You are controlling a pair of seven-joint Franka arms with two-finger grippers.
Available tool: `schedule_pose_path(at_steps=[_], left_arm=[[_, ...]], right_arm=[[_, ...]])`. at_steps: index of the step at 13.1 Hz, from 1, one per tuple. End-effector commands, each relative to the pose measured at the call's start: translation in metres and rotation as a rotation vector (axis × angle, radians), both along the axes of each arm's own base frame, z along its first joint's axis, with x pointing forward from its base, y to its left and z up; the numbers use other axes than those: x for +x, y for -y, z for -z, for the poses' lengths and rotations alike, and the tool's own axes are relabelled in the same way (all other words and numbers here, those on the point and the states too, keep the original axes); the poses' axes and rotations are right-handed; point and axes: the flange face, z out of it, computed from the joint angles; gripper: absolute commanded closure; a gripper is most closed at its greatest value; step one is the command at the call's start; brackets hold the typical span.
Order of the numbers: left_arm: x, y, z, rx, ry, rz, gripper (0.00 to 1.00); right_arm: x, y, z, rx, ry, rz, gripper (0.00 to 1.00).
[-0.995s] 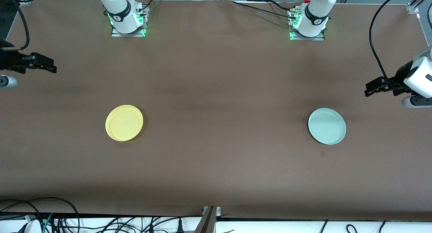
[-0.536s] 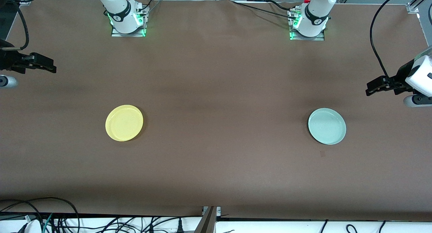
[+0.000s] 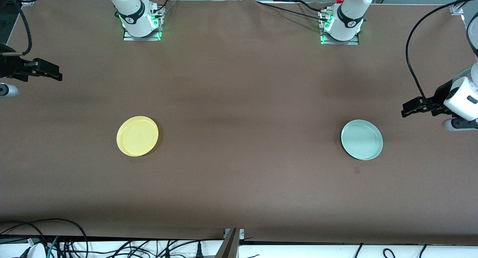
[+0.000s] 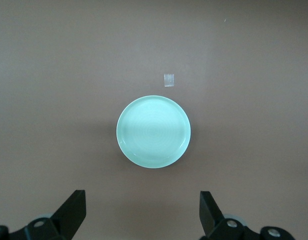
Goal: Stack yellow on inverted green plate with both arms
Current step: 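Reach the left gripper down to the rim of the green plate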
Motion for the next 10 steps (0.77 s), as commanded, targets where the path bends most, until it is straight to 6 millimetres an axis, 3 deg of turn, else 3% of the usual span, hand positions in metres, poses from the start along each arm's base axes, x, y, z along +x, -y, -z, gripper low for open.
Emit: schedule_pose_path(at_steps=[1,3,4,7,10], left_arm=[[0.012,-0.009,0.042,-0.021,-0.025,0.0,0.0],[0.017,-0.032,0.076,-0.008,-0.032,-0.021,0.0],[0.016,-0.032,0.096,0.009,-0.021,-0.01,0.0],[-0.005,-0.049,0.17,0.034,0.045,-0.017,0.0],[-0.013,-0.051,0.207,0.044,0.028,-0.002,0.0]], right_arm=[[0.001,0.0,-0.005,0.018,0.006,-0.007,0.0],[0.001,0.002,-0.005,0.018,0.006,-0.006,0.0],[0.001,0.0,-0.005,0.018,0.006,-0.007,0.0],[0.001,0.001,-0.005,0.018,0.007,-0.006,0.0],[0.001,0.002,-0.005,0.018,0.006,-0.004,0.0]])
